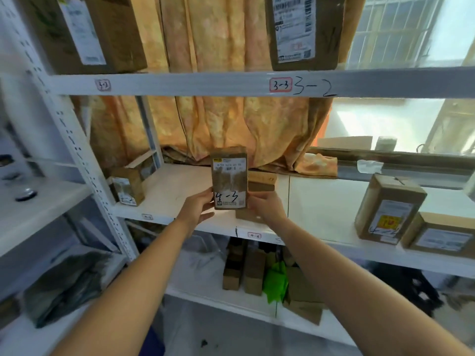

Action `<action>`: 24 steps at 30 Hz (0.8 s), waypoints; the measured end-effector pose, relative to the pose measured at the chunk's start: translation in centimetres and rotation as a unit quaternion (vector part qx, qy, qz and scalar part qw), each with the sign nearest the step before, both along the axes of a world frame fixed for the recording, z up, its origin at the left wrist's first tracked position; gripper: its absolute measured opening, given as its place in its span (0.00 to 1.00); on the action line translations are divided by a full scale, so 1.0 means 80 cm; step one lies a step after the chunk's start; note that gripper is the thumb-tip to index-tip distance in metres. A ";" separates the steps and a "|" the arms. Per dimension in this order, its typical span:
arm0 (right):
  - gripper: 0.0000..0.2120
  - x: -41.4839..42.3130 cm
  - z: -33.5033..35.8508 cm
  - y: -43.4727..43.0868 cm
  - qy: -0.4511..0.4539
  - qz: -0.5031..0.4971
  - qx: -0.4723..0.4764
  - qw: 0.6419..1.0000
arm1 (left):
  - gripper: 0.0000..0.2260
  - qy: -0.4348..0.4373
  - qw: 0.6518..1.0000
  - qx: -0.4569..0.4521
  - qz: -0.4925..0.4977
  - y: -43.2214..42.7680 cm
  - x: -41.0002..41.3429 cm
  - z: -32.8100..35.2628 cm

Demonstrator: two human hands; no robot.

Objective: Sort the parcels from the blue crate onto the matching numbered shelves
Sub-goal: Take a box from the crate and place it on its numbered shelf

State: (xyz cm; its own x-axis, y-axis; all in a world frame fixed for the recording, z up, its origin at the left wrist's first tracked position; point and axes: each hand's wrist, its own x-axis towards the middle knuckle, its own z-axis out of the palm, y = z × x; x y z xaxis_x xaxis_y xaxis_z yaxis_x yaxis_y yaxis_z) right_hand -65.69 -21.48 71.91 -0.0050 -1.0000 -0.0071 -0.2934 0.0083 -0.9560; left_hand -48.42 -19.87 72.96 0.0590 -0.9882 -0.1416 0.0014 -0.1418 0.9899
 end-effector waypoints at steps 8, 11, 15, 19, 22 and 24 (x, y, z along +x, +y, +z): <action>0.24 0.103 -0.074 -0.075 -0.072 0.054 0.057 0.994 | 0.19 0.010 0.999 0.012 0.039 -0.082 0.059 -0.058; 0.28 0.132 -0.110 -0.109 -0.089 0.052 0.090 0.991 | 0.18 0.034 0.998 0.006 0.043 -0.126 0.070 -0.081; 0.31 0.148 -0.156 -0.138 -0.083 0.037 0.105 0.990 | 0.16 0.055 0.997 0.041 0.043 -0.183 0.080 -0.121; 0.34 0.146 -0.185 -0.150 -0.077 0.030 0.127 0.989 | 0.16 0.044 0.995 0.081 0.030 -0.212 0.076 -0.155; 0.36 0.144 -0.196 -0.159 -0.076 0.025 0.128 0.988 | 0.17 0.034 0.995 0.087 0.017 -0.220 0.073 -0.167; 0.36 0.143 -0.198 -0.163 -0.072 0.029 0.139 0.987 | 0.18 0.028 0.995 0.099 0.013 -0.219 0.072 -0.170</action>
